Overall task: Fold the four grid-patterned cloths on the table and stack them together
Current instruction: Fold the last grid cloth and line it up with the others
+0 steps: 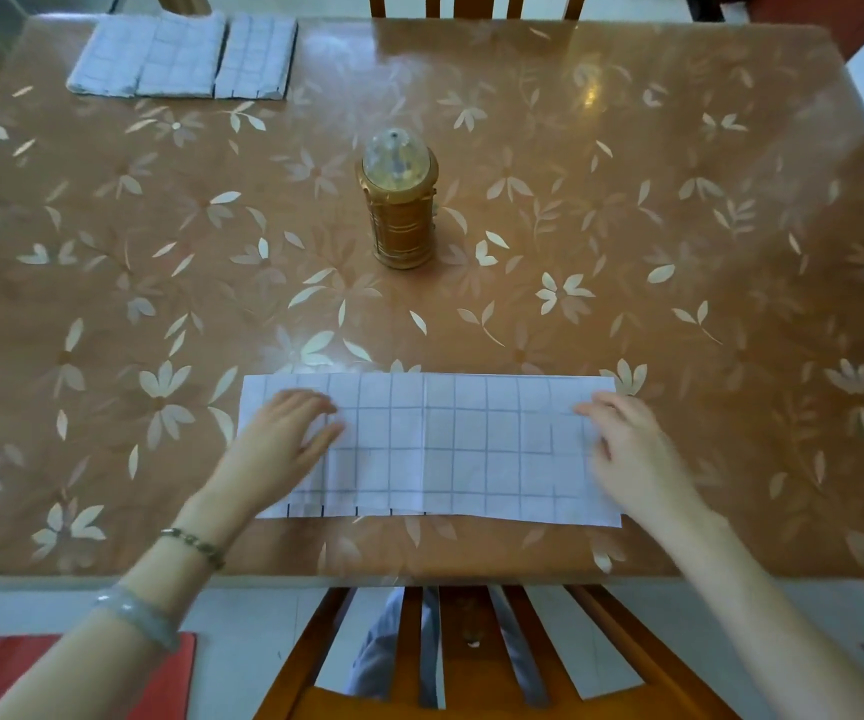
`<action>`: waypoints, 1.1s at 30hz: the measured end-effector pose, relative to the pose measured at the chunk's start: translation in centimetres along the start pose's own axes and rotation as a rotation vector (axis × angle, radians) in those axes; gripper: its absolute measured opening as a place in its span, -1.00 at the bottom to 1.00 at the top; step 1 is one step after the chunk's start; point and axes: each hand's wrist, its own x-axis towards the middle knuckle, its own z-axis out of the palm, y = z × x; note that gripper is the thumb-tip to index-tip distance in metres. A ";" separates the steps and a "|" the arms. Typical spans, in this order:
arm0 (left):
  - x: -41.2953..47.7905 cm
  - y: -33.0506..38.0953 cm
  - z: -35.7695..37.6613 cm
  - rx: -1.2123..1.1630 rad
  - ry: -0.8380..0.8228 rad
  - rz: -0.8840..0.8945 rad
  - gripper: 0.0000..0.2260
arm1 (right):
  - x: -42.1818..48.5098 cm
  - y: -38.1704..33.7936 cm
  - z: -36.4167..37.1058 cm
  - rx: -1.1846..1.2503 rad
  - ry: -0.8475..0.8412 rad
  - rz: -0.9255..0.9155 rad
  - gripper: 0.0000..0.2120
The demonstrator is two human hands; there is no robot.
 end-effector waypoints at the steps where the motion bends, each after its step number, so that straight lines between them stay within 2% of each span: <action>1: 0.7 1.1 1.7 0.015 0.066 0.094 -0.50 | 0.8 -1.6 1.3 0.041 0.028 -0.033 -0.59; 3: 2.5 3.1 4.8 0.083 0.094 0.203 -0.52 | 2.3 -5.2 4.6 0.080 0.026 -0.132 -0.58; 5: 4.1 4.2 6.8 0.136 0.074 0.215 -0.52 | 3.5 -8.3 7.5 0.075 0.011 -0.230 -0.49; 8: 5.4 4.3 8.8 0.179 0.045 0.198 -0.51 | 4.8 -10.9 10.3 0.064 -0.017 -0.252 -0.36; 12: 5.1 4.4 10.1 0.205 0.041 0.163 -0.50 | 5.9 -11.3 12.7 0.022 -0.080 -0.251 -0.43; 19: 4.9 4.1 10.8 0.228 0.020 0.045 -0.45 | 6.4 -7.6 13.3 -0.132 -0.120 -0.256 -0.35; 22: 4.5 3.0 10.8 0.234 0.041 -0.065 -0.41 | 6.5 -4.8 12.6 -0.196 -0.076 -0.246 -0.37; 26: 3.3 -0.1 9.7 0.249 0.038 -0.196 -0.38 | 6.5 0.4 11.0 -0.270 -0.045 -0.206 -0.38; 33: 0.9 -6.0 6.7 0.289 0.037 -0.262 -0.34 | 6.3 7.4 7.9 -0.368 -0.020 -0.068 -0.37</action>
